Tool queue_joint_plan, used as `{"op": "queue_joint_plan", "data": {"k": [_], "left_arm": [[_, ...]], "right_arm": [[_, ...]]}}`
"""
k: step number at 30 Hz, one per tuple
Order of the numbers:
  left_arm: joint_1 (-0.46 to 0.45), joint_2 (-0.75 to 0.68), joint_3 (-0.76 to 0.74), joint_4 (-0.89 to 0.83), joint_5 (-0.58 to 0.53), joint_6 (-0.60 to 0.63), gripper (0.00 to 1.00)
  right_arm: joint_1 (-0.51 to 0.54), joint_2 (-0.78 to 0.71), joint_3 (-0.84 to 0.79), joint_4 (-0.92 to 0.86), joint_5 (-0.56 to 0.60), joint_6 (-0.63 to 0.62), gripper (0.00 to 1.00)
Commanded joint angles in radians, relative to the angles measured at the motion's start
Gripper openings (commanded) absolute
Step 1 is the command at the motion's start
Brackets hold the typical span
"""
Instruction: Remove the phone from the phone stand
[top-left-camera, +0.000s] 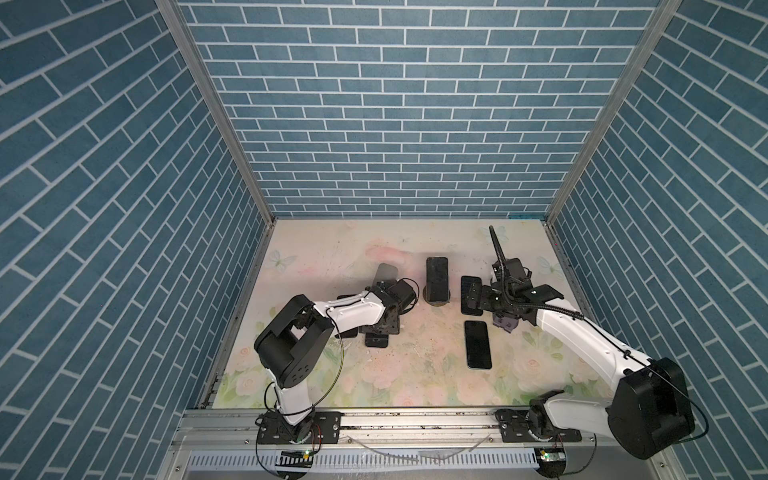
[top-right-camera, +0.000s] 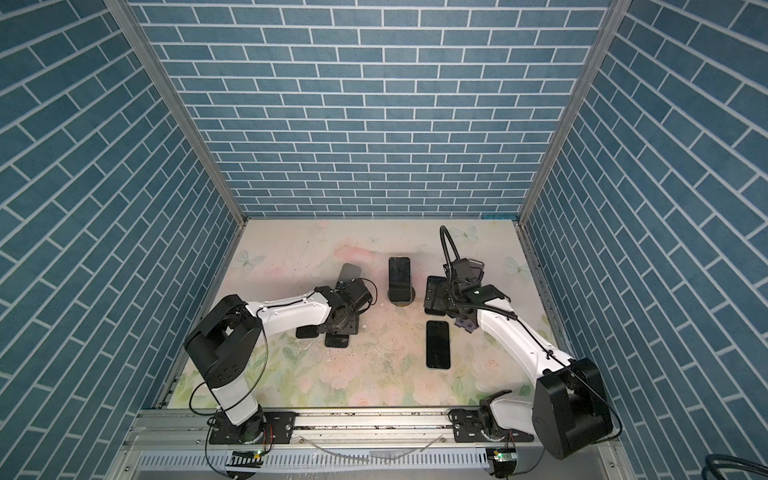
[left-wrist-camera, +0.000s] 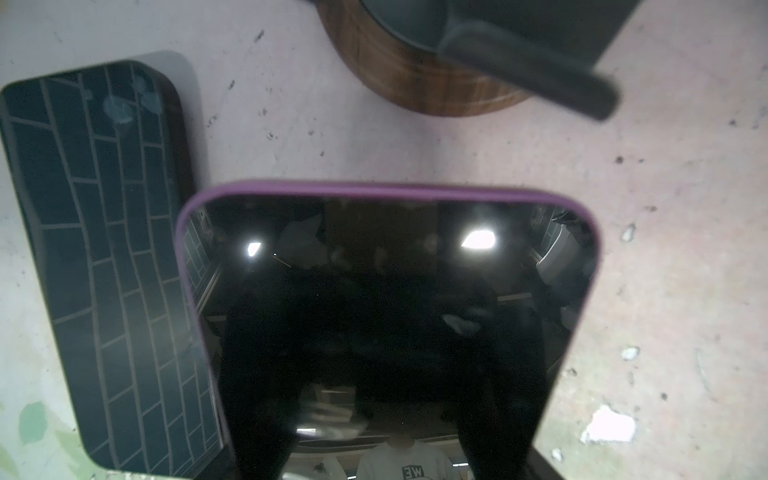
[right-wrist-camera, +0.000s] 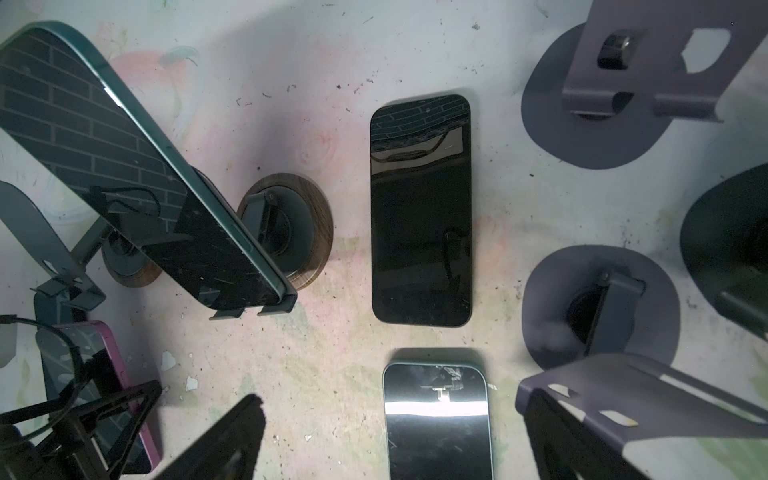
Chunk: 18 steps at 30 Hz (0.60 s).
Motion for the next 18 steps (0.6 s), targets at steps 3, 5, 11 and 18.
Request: {"op": "queue_joint_plan", "data": {"k": [3,5,11,18], "left_arm": [[0.002,0.090,-0.057,-0.073,-0.013,0.016,0.72],[0.002,0.092,-0.054,-0.077,-0.013,0.015,0.73],[0.002,0.095,-0.047,-0.092,-0.021,0.014,0.76],[0.002,0.111,-0.035,-0.111,-0.019,0.016,0.78]], "right_arm": [[0.007,0.004,-0.016,0.012,-0.005,0.019,0.99],[0.007,0.003,-0.018,0.014,-0.005,0.018,0.98],[0.006,0.001,-0.023,0.015,-0.005,0.017,0.99],[0.006,-0.004,-0.033,0.018,-0.002,0.017,0.98]]}}
